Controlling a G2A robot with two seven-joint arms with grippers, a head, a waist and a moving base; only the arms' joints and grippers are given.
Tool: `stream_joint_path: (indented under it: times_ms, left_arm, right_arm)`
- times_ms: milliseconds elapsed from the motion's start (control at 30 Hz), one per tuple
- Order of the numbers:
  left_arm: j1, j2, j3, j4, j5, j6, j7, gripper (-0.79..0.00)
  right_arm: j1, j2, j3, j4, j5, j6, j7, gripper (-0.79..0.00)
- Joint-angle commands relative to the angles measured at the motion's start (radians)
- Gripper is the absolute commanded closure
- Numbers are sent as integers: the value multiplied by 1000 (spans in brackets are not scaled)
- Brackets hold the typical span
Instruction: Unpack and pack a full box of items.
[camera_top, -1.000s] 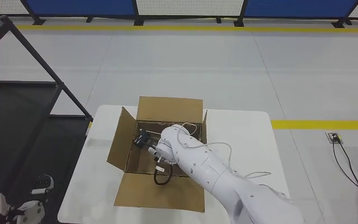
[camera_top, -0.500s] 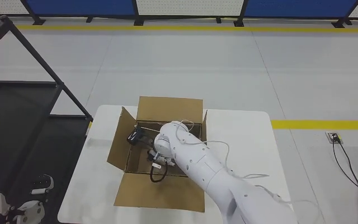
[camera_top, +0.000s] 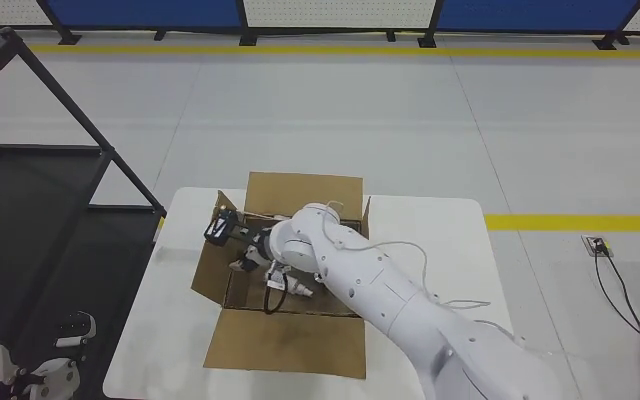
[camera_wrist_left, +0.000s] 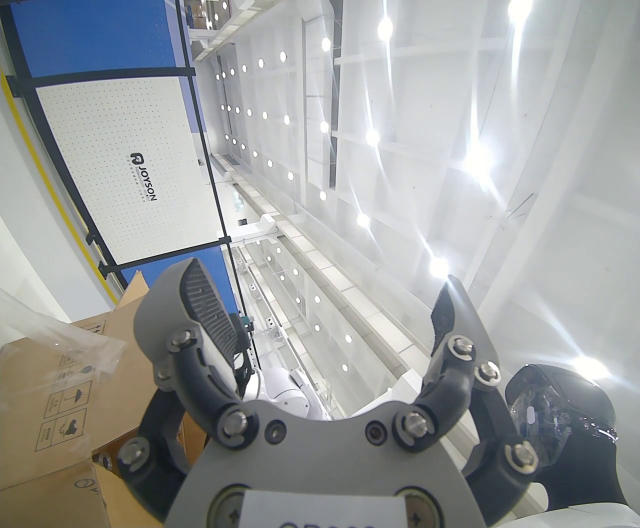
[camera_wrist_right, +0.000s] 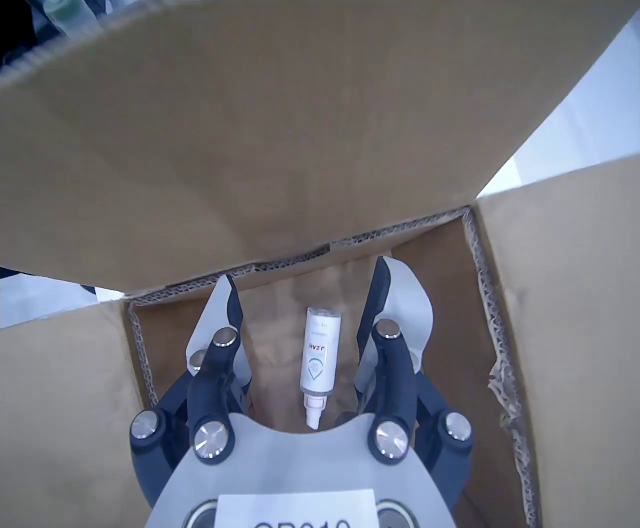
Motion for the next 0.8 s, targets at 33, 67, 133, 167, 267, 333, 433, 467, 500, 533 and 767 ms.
stream_joint_path:
  times_ms: [33, 67, 133, 167, 267, 333, 433, 467, 500, 533, 767]
  left_arm:
    - [0, 0, 0, 0, 0, 0, 0, -785]
    - [0, 0, 0, 0, 0, 0, 0, -785]
    - [0, 0, 0, 0, 0, 0, 0, -785]
    - [0, 0, 0, 0, 0, 0, 0, -785]
    - [-5, 0, 1, -4, 4, 15, 3, -785]
    - [-6, -1, 2, -7, 9, 21, 3, -785]
    - [2, -4, 6, -8, 24, 19, -3, -785]
    - [9, -4, 5, -4, 37, 22, -7, -785]
    - [13, -5, 4, -1, 43, 27, -7, -785]
    - [13, -5, 4, -1, 43, 27, -7, -785]
    - [13, -5, 4, -1, 43, 27, -7, -785]
  right_arm:
    - [-71, 88, 64, -260, -79, 99, 16, -616]
    - [-106, 121, 93, -361, -117, 135, 39, -622]
    - [-205, 192, 169, -592, -198, 198, 106, -643]
    - [-266, 228, 214, -713, -242, 213, 146, -628]
    - [-467, 316, 357, -1035, -365, 203, 234, -640]
    - [-584, 353, 436, -1184, -413, 167, 236, -763]
    - [-709, 383, 520, -1306, -441, 120, 173, -785]
    - [-709, 383, 520, -1306, -441, 120, 173, -785]
    - [-709, 383, 520, -1306, -441, 120, 173, -785]
    - [-709, 383, 520, -1306, -441, 120, 173, -785]
    - [-709, 383, 520, -1306, -441, 120, 173, -785]
